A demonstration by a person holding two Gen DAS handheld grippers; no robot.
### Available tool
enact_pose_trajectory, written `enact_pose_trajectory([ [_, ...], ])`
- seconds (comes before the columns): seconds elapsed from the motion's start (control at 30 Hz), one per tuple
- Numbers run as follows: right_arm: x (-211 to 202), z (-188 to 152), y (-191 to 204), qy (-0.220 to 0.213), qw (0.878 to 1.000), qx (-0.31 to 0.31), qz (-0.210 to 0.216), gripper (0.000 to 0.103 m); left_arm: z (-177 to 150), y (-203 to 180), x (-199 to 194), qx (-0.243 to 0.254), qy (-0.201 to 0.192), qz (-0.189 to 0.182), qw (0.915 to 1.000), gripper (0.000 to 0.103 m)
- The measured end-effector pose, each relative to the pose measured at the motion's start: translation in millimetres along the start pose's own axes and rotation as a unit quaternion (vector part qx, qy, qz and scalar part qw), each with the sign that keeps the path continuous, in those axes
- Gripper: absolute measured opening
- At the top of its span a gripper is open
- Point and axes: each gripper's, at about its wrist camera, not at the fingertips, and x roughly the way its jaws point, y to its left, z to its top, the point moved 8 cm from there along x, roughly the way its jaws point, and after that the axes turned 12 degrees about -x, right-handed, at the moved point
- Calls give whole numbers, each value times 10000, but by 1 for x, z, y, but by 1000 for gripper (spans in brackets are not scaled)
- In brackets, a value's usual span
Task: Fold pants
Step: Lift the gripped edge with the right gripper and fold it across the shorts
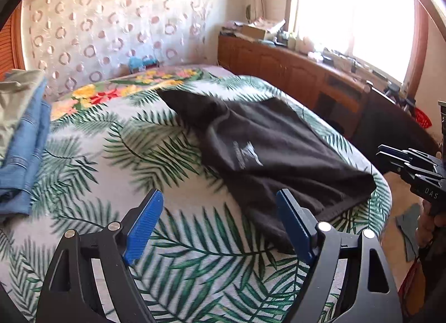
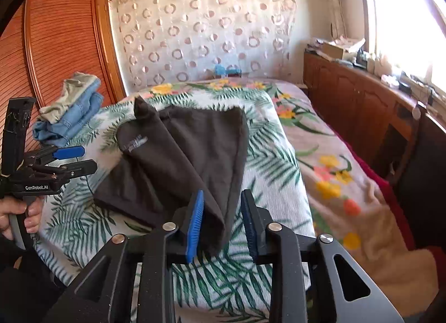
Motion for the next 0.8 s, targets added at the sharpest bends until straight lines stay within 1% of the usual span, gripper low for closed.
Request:
enact_pose_trajectory([
  [0.07, 2, 7, 4, -38, 10000, -46, 64, 31, 4, 4, -6, -39, -79, 24, 10000, 84],
  [0.13, 7, 14, 8, -67, 9999, -105, 111, 36, 8, 8, -10, -60, -147, 36, 9999, 84],
  [0.23, 16, 25, 16, -120, 9994, -244, 209, 38, 13, 14, -14, -67, -226, 72, 9997, 84],
  [0.6, 77, 55, 43, 80, 9962, -590, 636, 40, 36, 45, -14, -121, -400, 224, 9989, 84],
  [0.8, 102, 68, 54, 270, 9928, -767, 885, 40, 50, 60, -10, -128, -393, 192, 9990, 84],
])
